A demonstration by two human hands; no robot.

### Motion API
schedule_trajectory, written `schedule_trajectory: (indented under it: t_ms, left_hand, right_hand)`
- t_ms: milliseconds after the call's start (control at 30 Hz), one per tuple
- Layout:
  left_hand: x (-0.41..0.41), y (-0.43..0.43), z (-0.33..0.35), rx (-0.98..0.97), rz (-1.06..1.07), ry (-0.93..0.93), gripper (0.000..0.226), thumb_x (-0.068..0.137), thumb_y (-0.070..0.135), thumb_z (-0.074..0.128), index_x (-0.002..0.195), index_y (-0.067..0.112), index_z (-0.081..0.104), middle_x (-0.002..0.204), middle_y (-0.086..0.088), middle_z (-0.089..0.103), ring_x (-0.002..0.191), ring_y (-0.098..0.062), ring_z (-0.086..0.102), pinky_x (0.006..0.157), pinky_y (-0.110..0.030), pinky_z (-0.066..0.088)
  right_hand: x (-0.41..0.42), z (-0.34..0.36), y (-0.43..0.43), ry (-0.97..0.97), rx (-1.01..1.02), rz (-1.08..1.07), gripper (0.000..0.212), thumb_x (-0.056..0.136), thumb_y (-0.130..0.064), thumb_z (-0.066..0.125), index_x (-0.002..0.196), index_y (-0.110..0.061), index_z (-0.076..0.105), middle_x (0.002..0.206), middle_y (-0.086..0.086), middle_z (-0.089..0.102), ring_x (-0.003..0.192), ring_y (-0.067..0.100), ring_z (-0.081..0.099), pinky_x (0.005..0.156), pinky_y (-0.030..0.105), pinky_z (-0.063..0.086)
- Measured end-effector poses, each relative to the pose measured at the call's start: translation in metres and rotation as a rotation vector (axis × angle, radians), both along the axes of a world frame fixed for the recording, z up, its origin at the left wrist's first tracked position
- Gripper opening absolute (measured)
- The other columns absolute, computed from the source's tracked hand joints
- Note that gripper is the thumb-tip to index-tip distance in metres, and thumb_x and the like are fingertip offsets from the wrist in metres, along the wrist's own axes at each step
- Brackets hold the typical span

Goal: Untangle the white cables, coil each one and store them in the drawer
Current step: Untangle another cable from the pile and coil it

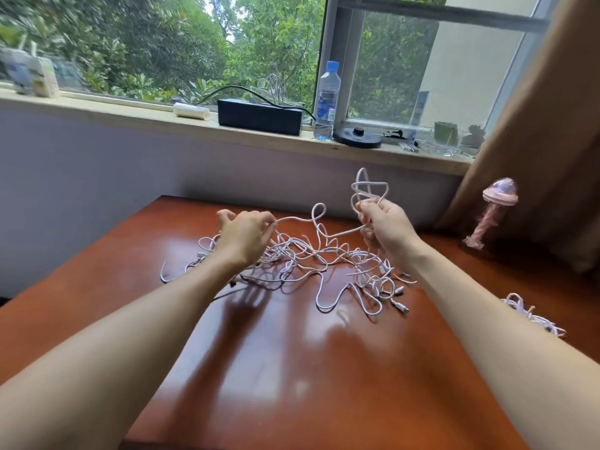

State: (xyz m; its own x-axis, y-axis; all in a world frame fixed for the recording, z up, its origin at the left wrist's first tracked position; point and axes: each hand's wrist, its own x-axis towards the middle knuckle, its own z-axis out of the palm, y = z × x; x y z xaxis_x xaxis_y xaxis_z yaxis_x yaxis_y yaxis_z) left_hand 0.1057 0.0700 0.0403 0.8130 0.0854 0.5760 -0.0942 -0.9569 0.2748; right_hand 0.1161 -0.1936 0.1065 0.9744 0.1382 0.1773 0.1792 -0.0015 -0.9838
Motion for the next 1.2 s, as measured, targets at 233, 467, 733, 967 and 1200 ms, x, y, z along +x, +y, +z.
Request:
schedule_trajectory:
  t_ms: [233,467,733,967,1200]
  left_hand:
    - [-0.013,-0.016,0.029,-0.470,-0.291,0.012,0.015,0.098,0.033,0.061,0.092,0.025,0.072,0.065,0.006,0.070,0.060,-0.016,0.069,0.069,-0.038,0.057]
    - [-0.029,-0.031,0.079,-0.787,-0.438,-0.014,0.015,0.102,0.021,0.059,0.104,0.009,0.069,0.078,-0.015,0.073,0.059,-0.029,0.073,0.051,-0.037,0.058]
    - [-0.040,-0.042,0.077,-0.915,-0.397,0.076,0.015,0.103,0.017,0.057,0.101,0.005,0.066,0.078,-0.018,0.069,0.063,-0.034,0.073,0.049,-0.034,0.056]
    - [-0.034,-0.042,0.027,-1.032,-0.290,0.114,0.013,0.099,0.019,0.063,0.089,0.011,0.066,0.073,-0.013,0.074,0.065,-0.031,0.074,0.065,-0.049,0.058]
    - [-0.030,-0.055,-0.006,-1.140,-0.248,0.043,0.019,0.097,0.023,0.067,0.086,0.007,0.066,0.071,-0.008,0.075,0.071,-0.023,0.075,0.074,-0.044,0.059]
  right_hand:
    - [-0.010,-0.008,0.038,-0.015,-0.156,0.052,0.017,0.104,-0.023,0.054,0.109,-0.011,0.065,0.064,-0.004,0.043,0.043,0.006,0.034,0.044,0.023,0.029]
    - [-0.009,0.010,0.041,-0.013,-0.048,0.079,0.017,0.103,-0.017,0.055,0.115,-0.009,0.064,0.066,-0.003,0.039,0.045,0.006,0.034,0.041,0.020,0.027]
    - [-0.004,0.001,0.018,0.045,-0.128,-0.013,0.016,0.103,-0.017,0.052,0.106,-0.006,0.064,0.091,0.006,0.063,0.053,0.009,0.046,0.041,0.018,0.032]
    - [0.007,-0.018,0.006,0.011,-0.384,-0.072,0.029,0.103,-0.013,0.041,0.099,0.000,0.067,0.106,0.007,0.074,0.071,0.012,0.065,0.051,0.021,0.040]
    - [0.034,-0.038,0.009,-0.204,-0.763,-0.119,0.020,0.097,-0.012,0.052,0.084,0.000,0.063,0.083,0.012,0.071,0.079,0.027,0.068,0.073,0.037,0.054]
